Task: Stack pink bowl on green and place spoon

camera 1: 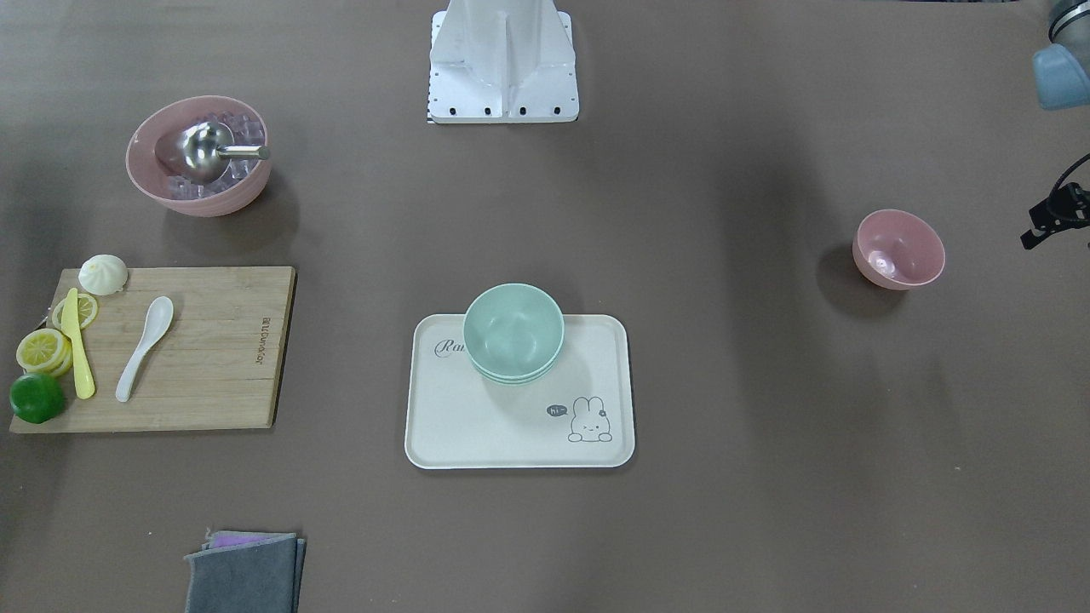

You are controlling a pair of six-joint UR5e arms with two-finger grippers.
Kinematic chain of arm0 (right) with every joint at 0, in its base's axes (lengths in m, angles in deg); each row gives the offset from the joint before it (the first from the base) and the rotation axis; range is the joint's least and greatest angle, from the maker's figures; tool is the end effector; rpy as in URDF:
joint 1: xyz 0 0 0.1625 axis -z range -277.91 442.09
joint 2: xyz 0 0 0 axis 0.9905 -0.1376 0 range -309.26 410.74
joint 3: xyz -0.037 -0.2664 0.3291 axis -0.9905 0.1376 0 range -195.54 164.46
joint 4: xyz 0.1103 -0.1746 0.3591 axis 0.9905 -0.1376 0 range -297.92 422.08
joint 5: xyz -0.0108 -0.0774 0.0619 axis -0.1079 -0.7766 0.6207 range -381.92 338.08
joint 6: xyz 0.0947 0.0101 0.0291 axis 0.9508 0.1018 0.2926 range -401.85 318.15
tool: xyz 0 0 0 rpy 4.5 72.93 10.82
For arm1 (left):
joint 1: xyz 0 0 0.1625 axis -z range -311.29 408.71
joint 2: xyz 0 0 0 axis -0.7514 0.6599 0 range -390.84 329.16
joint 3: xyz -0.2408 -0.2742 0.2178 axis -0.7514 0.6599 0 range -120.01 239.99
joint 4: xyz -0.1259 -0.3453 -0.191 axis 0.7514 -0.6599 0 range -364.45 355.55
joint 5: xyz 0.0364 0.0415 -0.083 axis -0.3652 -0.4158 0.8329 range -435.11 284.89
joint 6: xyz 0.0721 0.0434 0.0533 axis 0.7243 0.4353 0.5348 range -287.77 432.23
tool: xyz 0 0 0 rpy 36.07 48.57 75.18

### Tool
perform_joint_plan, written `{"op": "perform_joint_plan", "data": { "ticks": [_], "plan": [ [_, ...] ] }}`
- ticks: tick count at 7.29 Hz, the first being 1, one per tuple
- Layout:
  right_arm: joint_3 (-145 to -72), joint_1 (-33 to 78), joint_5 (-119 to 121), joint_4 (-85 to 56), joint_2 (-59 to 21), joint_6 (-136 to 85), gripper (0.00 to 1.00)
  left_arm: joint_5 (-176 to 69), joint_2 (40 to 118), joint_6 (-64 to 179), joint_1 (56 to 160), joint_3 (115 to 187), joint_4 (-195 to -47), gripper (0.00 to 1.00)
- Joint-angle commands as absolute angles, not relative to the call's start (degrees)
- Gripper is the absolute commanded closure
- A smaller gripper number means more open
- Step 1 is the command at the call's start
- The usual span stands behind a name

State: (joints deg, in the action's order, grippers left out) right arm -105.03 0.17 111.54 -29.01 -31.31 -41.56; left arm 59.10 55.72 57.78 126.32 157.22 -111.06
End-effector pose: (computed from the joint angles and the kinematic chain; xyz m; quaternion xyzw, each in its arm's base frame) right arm -0.0138 -0.5584 0.5936 0.0242 -0.3724 -0.0834 0.9240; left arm 0.0416 -0.4865 0.5929 0.0736 0.3983 0.0502 0.9129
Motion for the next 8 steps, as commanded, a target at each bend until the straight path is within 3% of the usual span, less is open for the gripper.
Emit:
{"op": "perform_joint_plan", "data": {
  "ticks": [1,6,8],
  "plan": [
    [-105.54,0.44,111.94,-29.06,-31.26,-41.50,0.00,59.27,55.56,58.26,126.23,157.02,-113.52,0.02],
    [-105.54,1.14,112.91,-29.06,-31.26,-41.50,0.00,59.54,55.56,57.90,125.00,154.82,-113.78,0.02],
    [-105.54,2.45,112.91,-29.06,-30.74,-40.46,0.00,59.01,55.82,52.77,118.61,155.26,-113.96,0.02]
  ]
}}
